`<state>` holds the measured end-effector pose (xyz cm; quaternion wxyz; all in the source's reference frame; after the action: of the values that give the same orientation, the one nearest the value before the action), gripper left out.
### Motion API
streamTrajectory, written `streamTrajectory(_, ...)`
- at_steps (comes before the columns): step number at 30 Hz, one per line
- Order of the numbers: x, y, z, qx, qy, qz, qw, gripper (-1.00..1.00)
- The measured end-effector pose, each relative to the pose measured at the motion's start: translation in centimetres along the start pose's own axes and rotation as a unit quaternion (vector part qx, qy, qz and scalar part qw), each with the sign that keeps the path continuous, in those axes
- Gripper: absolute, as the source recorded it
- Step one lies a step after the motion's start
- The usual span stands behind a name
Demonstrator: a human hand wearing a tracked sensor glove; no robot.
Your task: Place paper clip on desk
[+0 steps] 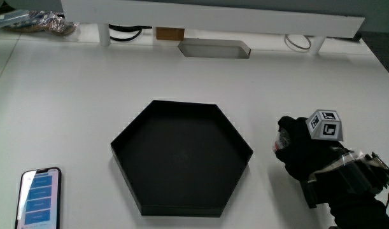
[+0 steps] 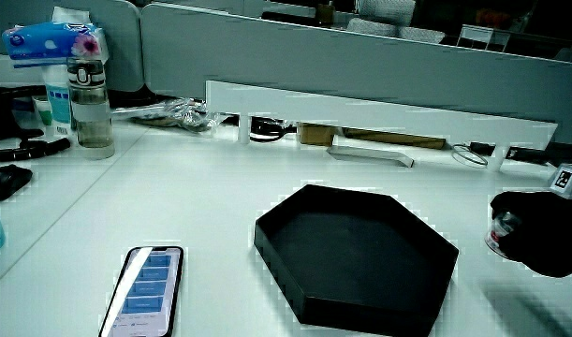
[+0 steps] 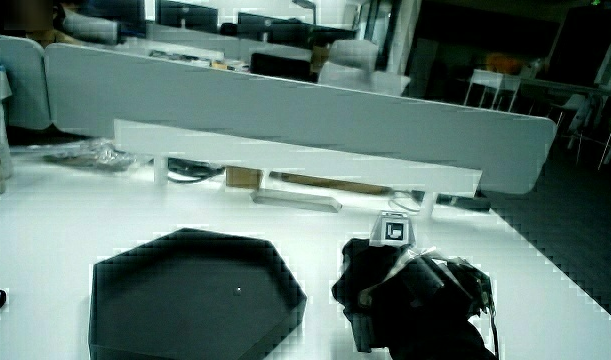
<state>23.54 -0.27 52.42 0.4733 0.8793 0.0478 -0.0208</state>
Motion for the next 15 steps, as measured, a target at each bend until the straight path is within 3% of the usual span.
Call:
streamTrajectory(1, 0.4, 0.2, -0.2, -0.005, 0.000, -0.011, 0.9999, 0.00)
streamTrajectory(4, 0.7, -0.1, -0.5, 0.002, -0.002, -0.013, 0.9999, 0.00)
streamTrajectory(15, 1.2, 0.9, -3.0, -0.028, 0.003, -0.013, 0.9995, 0.00)
